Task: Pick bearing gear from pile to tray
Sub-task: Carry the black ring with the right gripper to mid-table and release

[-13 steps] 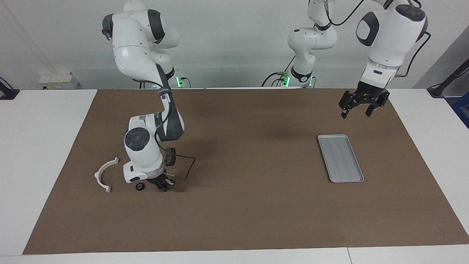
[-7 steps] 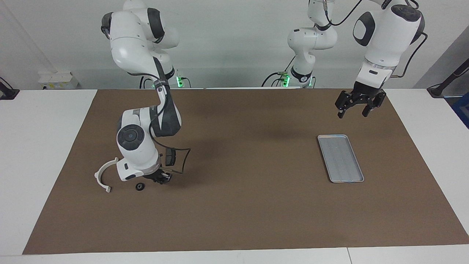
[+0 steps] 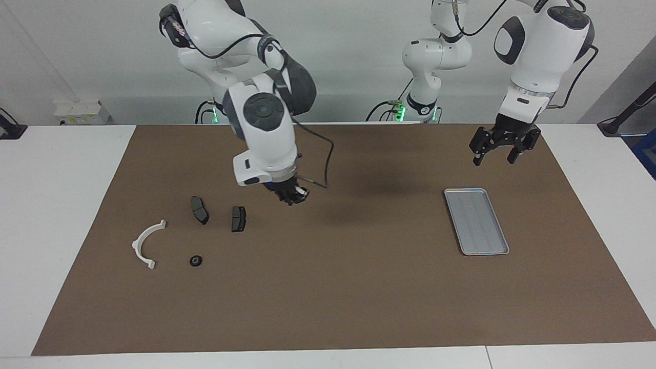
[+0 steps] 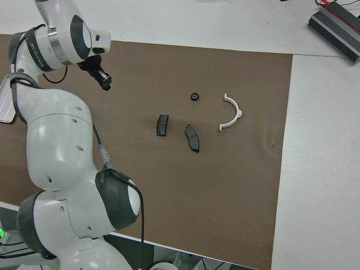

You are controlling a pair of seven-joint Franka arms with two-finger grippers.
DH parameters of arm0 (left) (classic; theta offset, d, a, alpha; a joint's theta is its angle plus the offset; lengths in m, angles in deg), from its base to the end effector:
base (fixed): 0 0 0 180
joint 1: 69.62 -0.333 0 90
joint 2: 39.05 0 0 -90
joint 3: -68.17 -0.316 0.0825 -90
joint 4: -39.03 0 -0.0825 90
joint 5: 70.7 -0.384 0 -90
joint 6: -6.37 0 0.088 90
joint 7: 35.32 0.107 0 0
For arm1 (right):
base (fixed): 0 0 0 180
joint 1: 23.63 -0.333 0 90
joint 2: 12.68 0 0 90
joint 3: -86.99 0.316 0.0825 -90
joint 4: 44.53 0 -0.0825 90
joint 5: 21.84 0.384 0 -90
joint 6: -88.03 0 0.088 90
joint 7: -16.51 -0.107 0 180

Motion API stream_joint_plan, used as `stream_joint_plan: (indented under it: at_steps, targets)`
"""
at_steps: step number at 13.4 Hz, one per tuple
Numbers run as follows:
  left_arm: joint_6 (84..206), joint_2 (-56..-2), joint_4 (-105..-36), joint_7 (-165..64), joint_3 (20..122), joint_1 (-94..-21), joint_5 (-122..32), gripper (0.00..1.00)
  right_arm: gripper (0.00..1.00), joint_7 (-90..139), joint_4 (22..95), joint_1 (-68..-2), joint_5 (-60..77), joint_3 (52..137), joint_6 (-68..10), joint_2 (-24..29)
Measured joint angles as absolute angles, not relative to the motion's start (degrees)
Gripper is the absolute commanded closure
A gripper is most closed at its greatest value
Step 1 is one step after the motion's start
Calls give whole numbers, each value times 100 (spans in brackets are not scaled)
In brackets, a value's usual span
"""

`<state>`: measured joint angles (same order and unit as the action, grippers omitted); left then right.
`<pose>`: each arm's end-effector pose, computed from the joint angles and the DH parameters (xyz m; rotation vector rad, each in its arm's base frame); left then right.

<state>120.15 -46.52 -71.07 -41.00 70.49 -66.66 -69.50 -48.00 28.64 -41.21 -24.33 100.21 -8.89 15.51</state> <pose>0.5380 -0.0521 0.5656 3.0941 0.0207 0.2983 0.6136 0.3220 0.4708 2.9925 -0.9333 -0.1454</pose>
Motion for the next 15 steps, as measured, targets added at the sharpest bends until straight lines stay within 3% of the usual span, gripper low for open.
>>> stream_joint_plan:
  at_steps: [2, 6, 9, 12, 15]
  targets:
    - [12014, -4651, -7110, -4094, 7034, -6670, -6953, 0, 100, -5637, 2937, -4623, -2433, 10026, -1147, 1583]
    - [11911, -4651, -7207, -4049, 7022, -6690, -6956, 0, 100, -6402, 3331, -5024, -2435, 10023, -1868, 1728]
    - [11921, -4651, -7264, -4045, 7017, -6690, -6957, 0, 100, -6965, 3529, -5348, -2720, 10012, -2617, 2132]
    - [11950, -4652, -7288, -4039, 6977, -6738, -6959, 1, 100, -7092, 3635, -5399, -2864, 9987, -3340, 2584]
    - [12106, -4651, -7396, -4026, 6966, -6774, -6959, 1, 100, -7092, 3847, -5385, -2942, 9962, -3645, 2658]
